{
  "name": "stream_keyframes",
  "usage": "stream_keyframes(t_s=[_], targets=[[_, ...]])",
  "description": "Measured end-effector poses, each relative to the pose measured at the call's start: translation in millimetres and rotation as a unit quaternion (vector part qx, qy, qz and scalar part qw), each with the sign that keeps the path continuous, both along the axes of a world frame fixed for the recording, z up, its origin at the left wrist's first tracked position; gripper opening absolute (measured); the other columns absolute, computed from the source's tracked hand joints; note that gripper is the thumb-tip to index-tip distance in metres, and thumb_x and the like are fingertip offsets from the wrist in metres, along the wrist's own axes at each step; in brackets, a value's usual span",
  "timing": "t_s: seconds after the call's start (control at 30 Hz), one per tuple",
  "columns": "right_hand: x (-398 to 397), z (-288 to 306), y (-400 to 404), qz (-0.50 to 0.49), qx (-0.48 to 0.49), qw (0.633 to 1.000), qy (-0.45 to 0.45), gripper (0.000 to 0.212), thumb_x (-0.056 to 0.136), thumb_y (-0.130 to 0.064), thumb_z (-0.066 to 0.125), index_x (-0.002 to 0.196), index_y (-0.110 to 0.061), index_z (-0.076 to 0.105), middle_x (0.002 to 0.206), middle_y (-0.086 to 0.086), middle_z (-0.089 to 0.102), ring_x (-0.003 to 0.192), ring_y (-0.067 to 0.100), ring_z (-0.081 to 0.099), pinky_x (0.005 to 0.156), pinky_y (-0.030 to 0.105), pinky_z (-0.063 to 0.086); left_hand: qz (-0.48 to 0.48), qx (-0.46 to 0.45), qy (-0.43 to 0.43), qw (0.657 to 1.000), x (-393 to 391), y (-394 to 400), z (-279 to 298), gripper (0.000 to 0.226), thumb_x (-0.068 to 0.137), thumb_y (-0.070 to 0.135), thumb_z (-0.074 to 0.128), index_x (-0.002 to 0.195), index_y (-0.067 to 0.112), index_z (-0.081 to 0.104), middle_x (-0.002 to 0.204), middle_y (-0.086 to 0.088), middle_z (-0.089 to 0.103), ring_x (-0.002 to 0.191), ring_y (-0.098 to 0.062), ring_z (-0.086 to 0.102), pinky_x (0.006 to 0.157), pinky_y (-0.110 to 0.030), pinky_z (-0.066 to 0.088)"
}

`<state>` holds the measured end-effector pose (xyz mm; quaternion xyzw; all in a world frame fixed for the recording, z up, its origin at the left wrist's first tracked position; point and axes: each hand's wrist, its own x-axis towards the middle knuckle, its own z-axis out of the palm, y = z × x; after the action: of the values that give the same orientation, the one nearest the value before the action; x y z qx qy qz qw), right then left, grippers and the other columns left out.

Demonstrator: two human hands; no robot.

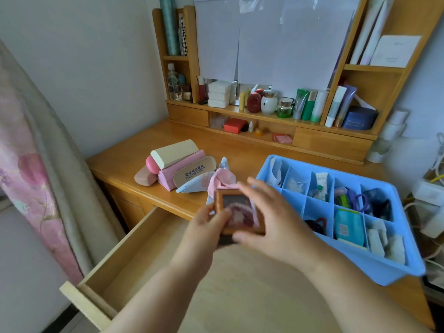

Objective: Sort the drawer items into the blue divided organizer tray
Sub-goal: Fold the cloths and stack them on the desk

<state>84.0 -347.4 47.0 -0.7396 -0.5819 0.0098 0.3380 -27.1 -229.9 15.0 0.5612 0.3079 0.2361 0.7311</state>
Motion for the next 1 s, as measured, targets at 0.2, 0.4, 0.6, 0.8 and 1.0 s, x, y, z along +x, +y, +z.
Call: stream_keyframes(t_s=[0.2, 0.4, 0.6, 0.8, 1.0], targets=[[62, -4, -28, -0.193, 0.006, 0.981, -0.033, 0.038, 0.083, -0.039, 0.064, 0.118, -0.024, 0.063, 0.122, -0.013, 0.057, 0.119, 0.009, 0.05, 0.094, 0.019, 0.033, 0.096, 0.068, 0.031, 0.993, 81, 87, 23, 0.028, 0.09, 0.031, 0.061, 0.116, 0.024, 0.054, 0.1, -0.007, 0.069, 0.087, -0.023, 0.07, 0.078, -0.041, 0.058], [77, -34, -55, -0.242, -0.017, 0.966, -0.086, 0.013, 0.08, -0.03, 0.072, 0.089, -0.021, 0.074, 0.093, -0.012, 0.067, 0.094, 0.009, 0.061, 0.081, 0.022, 0.042, 0.038, 0.177, 0.178, 0.967, 181, 120, 9, 0.027, 0.094, 0.03, 0.05, 0.117, 0.016, 0.055, 0.101, -0.009, 0.064, 0.094, -0.025, 0.063, 0.089, -0.041, 0.053], [101, -33, -79, -0.295, 0.004, 0.955, -0.03, 0.019, 0.081, -0.041, 0.062, 0.093, -0.03, 0.072, 0.098, -0.023, 0.061, 0.096, -0.006, 0.048, 0.081, 0.007, 0.032, -0.018, 0.181, 0.238, 0.954, 219, 132, -25, 0.028, 0.092, 0.025, 0.052, 0.109, 0.005, 0.062, 0.108, -0.023, 0.063, 0.101, -0.039, 0.061, 0.091, -0.052, 0.051], [99, -30, -80, -0.259, -0.032, 0.965, -0.014, 0.041, 0.079, -0.06, 0.049, 0.103, -0.035, 0.069, 0.101, -0.032, 0.054, 0.101, -0.012, 0.045, 0.081, -0.001, 0.03, -0.067, 0.219, 0.223, 0.948, 223, 125, -29, 0.023, 0.099, 0.027, 0.042, 0.092, 0.011, 0.057, 0.099, -0.018, 0.063, 0.095, -0.032, 0.061, 0.087, -0.044, 0.053], [61, -42, -77, -0.198, -0.124, 0.956, -0.176, 0.041, 0.056, -0.052, 0.083, 0.089, -0.03, 0.073, 0.081, -0.016, 0.065, 0.066, 0.008, 0.063, 0.058, 0.021, 0.05, -0.061, 0.337, 0.12, 0.932, 160, 80, -11, 0.024, 0.098, 0.034, 0.042, 0.103, 0.031, 0.065, 0.093, 0.018, 0.066, 0.093, -0.004, 0.059, 0.078, -0.022, 0.045]])
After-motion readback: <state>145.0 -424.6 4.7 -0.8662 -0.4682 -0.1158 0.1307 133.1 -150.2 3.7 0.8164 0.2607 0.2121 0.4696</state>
